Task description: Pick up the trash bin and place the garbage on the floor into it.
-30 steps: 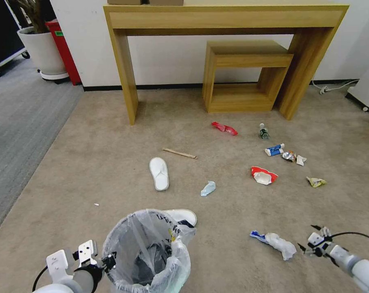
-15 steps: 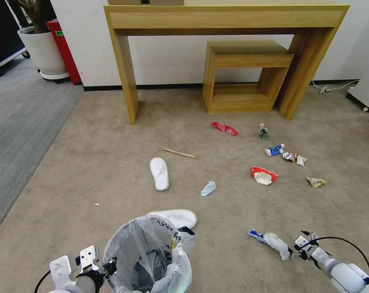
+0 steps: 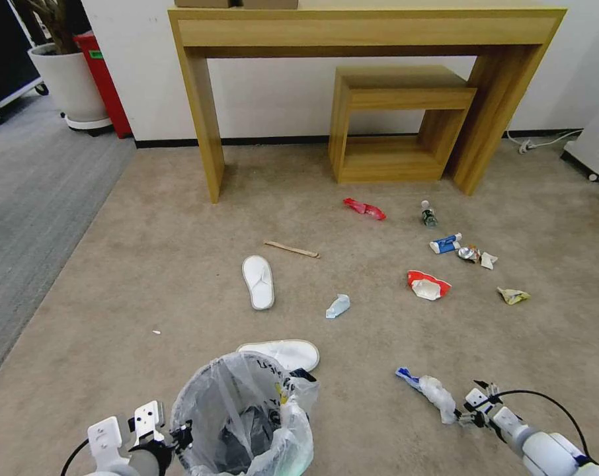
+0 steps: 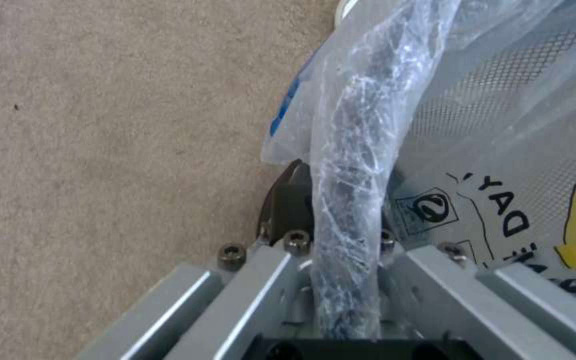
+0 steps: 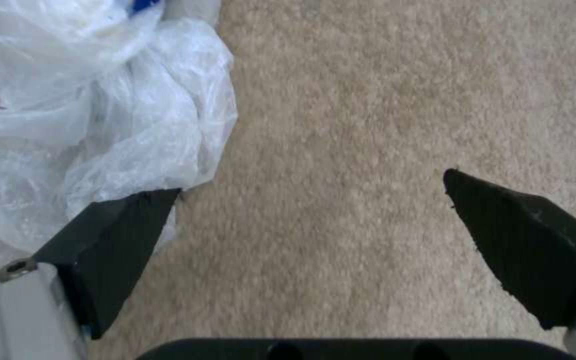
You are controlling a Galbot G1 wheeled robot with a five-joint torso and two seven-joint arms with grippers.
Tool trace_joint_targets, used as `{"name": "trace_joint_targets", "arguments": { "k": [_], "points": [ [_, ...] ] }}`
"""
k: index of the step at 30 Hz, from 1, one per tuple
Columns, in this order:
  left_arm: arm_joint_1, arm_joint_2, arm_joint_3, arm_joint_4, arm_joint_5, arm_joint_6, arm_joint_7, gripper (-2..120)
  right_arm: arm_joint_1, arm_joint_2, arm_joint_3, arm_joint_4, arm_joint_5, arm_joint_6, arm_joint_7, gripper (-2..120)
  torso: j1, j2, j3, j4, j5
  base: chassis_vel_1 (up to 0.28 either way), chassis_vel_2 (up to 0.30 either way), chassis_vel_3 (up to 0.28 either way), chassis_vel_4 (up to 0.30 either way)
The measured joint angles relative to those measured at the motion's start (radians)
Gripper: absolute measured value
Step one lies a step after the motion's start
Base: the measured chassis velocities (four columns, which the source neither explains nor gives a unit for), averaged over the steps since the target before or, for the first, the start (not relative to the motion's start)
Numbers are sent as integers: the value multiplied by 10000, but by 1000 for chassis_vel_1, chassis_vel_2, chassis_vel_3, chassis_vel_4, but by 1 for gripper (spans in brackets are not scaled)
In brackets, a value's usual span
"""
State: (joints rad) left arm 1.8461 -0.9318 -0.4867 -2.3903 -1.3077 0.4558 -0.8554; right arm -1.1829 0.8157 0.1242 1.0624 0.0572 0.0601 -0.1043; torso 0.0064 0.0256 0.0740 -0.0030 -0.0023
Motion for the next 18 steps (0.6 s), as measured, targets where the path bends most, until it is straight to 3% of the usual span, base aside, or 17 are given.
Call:
{"name": "trace_joint_targets", "arguments": {
  "k": [8, 18],
  "points": [
    [94, 45, 5, -10, 119, -33, 63, 0, 184, 180, -107, -173, -9, 245, -313, 90, 0, 2, -2, -3, -2, 0, 0, 0, 0],
    [33, 93, 88, 27, 214, -65, 78, 0, 112, 189, -94, -295, 51, 653, -617, 54, -1, -1, 2, 7, 30, 0, 0, 0, 0]
  ]
}}
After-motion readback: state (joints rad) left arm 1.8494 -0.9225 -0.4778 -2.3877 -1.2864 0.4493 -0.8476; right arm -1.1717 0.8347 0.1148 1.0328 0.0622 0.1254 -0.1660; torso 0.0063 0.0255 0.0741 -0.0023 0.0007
